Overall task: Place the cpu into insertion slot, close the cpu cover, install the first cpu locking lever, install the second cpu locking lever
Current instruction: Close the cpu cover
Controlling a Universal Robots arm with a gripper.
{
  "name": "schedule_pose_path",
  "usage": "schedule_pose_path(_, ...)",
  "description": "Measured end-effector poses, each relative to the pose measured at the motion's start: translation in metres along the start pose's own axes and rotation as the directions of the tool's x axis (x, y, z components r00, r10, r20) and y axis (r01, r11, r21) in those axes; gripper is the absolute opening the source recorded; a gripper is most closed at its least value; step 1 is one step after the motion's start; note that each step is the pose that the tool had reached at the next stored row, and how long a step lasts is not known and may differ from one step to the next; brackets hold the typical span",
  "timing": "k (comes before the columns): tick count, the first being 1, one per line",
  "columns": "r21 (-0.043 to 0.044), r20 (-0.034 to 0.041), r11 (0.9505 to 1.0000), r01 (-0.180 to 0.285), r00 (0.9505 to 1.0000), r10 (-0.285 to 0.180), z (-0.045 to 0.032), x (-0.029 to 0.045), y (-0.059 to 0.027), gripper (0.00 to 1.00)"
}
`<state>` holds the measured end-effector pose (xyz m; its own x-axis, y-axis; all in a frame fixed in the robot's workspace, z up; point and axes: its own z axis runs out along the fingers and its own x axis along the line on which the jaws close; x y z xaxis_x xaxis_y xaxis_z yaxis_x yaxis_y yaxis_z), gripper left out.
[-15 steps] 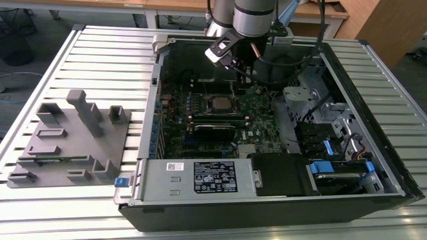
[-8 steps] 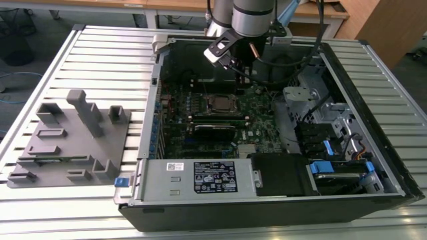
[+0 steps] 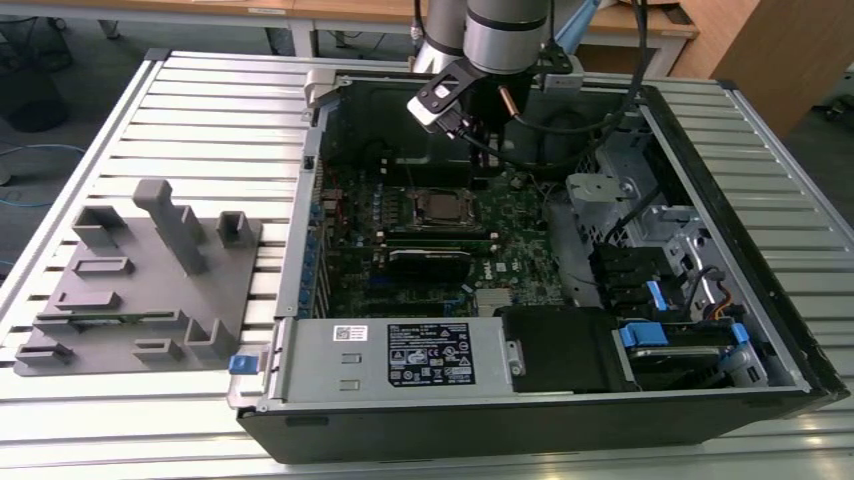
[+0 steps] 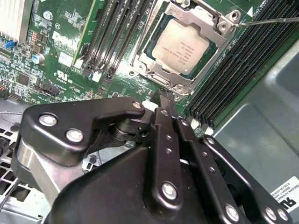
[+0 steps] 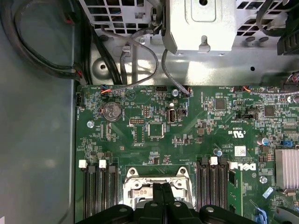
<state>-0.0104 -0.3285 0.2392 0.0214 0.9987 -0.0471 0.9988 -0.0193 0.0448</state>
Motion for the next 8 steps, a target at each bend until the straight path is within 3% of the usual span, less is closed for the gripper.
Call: schedule_pose_path(8, 0.0005, -0.0001, 1.0, 0.0, 1.0, 0.0, 0.0, 0.0, 0.0, 0.11)
